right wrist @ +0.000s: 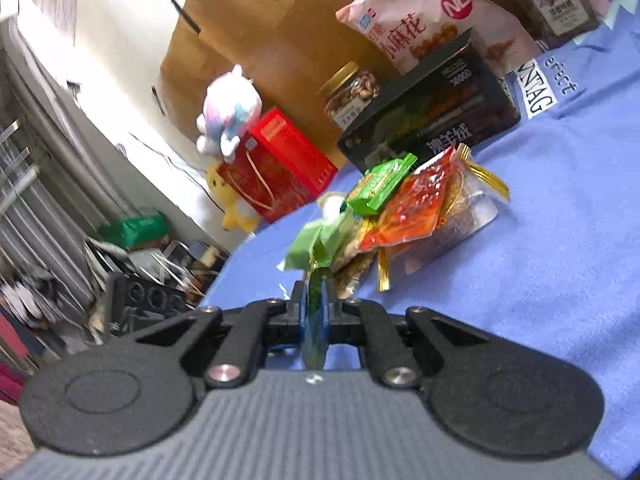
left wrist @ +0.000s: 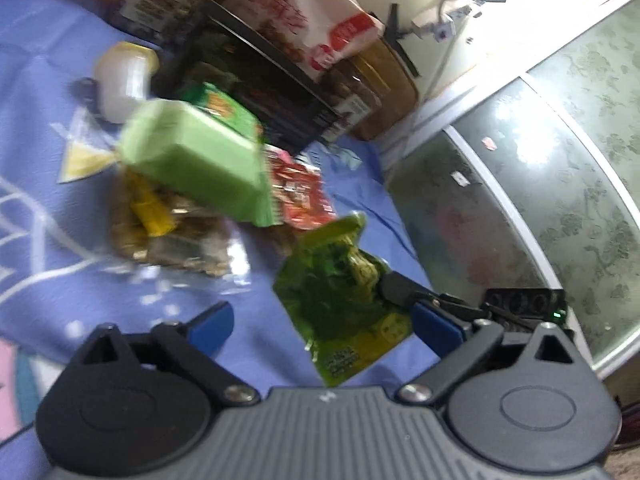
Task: Organize snacks
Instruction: 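Close the left gripper on the green pouch and lift it, then carry the green pouch over the dark tin and release it inside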
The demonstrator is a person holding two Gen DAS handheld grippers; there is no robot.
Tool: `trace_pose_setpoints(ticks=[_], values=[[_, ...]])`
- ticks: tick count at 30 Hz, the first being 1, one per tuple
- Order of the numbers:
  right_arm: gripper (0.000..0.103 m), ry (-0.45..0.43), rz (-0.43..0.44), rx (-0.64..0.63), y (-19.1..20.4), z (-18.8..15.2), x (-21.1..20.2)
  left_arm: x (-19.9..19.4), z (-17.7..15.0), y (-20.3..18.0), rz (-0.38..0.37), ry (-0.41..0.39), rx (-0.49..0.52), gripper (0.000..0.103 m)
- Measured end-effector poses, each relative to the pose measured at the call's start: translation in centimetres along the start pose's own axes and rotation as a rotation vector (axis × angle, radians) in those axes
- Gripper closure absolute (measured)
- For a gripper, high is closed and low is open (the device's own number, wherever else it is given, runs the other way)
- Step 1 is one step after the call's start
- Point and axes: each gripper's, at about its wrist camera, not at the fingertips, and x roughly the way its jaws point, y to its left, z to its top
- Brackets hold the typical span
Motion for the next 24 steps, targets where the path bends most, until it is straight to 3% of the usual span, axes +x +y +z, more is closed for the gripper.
trace_pose_setpoints(ticks=[2,4,6,8,13,18,22,24], values=[[0.093,-0.016,0.038,0.049,-0.5,0.3,-0.2,1.0,0.2,0.0,-0.036,0.025,-0.019,0.004],[0.093,-0.034,0.074,0.1,-1.1,0.8,-0.6,1.6,0.4,-0.2,-0.065,0.034,-0.026,0.012],[0.093,-0.049,0.099,0.135,-1.5,1.6,-0.6,2.0,0.8,-0.7,-0.101,0.048,-0.017,0.045],[0.093,-0.058,0.118,0.157,-1.7,2.3,-0.6,2.2,1.3,-1.4,-0.112,0.052,0.015,0.062],[0.093,-0.077,0.108,0.103,-1.2,5.2,0.3,1.9,4.2,-3.8,-0.037,0.011,0.135,0.063],[0.093,-0.126,0.062,-0.027,0.1,9.7,2.4,2.2,9.8,-5.2,0.06,-0.065,0.231,0.063],[0.093,-0.17,-0.015,-0.077,-0.5,13.4,5.5,4.0,14.9,-4.6,0.126,-0.111,0.232,0.063],[0.088,-0.194,-0.084,-0.127,-1.0,14.6,7.2,5.2,17.0,-4.0,0.171,-0.13,0.222,0.062]])
